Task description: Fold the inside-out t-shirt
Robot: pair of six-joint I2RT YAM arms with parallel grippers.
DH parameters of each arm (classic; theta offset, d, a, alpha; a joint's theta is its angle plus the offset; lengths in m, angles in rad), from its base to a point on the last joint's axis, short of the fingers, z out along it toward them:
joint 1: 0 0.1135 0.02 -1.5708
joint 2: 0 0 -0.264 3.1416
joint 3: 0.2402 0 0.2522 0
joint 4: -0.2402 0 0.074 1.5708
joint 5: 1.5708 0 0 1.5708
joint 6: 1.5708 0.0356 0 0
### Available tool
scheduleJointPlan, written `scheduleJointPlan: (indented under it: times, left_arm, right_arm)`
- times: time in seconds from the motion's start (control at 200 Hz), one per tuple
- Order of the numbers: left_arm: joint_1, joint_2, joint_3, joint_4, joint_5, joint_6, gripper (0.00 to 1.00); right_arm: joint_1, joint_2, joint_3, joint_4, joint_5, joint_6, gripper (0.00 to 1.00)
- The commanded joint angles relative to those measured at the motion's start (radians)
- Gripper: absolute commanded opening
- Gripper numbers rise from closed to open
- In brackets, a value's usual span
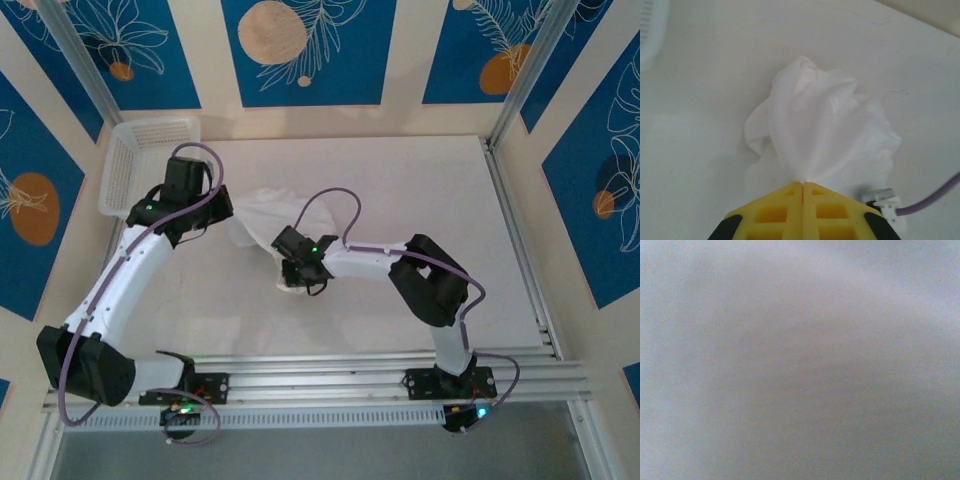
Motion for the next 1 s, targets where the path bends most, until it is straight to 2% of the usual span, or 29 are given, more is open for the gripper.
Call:
scheduleJointPlan:
  times: [0.0, 0.11, 0.27, 0.32, 0.37, 0.57, 0.805, 0.9, 0.995]
  left_arm:
    - [0.045, 0.025, 0.077, -0.073, -0.058, -0.022, 0.0]
    - [0.105, 0.043, 0.154, -0.094, -0.037, -0.012, 0.0]
    - [0.191, 0.059, 0.349, -0.149, -0.005, 0.02, 0.0]
    - [0.202, 0.062, 0.41, -0.162, -0.001, 0.028, 0.0]
    - [0.204, 0.066, 0.46, -0.171, -0.004, 0.036, 0.0]
    - [0.204, 0.046, 0.455, -0.137, 0.042, 0.033, 0.0]
    - [0.201, -0.002, 0.38, -0.064, 0.193, 0.057, 0.0]
    - [0.2, -0.004, 0.339, -0.032, 0.19, 0.031, 0.0]
    - [0.192, 0.033, 0.303, -0.021, 0.164, 0.021, 0.0]
  right_arm:
    - [-0.047, -0.148, -0.07, -0.026, 0.039, -0.051, 0.0]
    - [-0.134, -0.407, -0.16, -0.024, 0.021, -0.191, 0.0]
    - [-0.396, -0.798, -0.158, -0.128, -0.083, -0.359, 0.0]
    - [-0.472, -0.877, -0.141, -0.12, -0.122, -0.4, 0.0]
    - [-0.498, -0.933, -0.12, -0.116, -0.111, -0.429, 0.0]
    - [-0.512, -0.98, -0.027, -0.146, -0.105, -0.467, 0.0]
    - [-0.536, -1.059, 0.059, -0.068, -0.232, -0.491, 0.0]
    - [-0.535, -1.044, 0.033, -0.04, -0.26, -0.489, 0.0]
    - [-0.554, -0.973, 0.0, -0.086, -0.214, -0.45, 0.0]
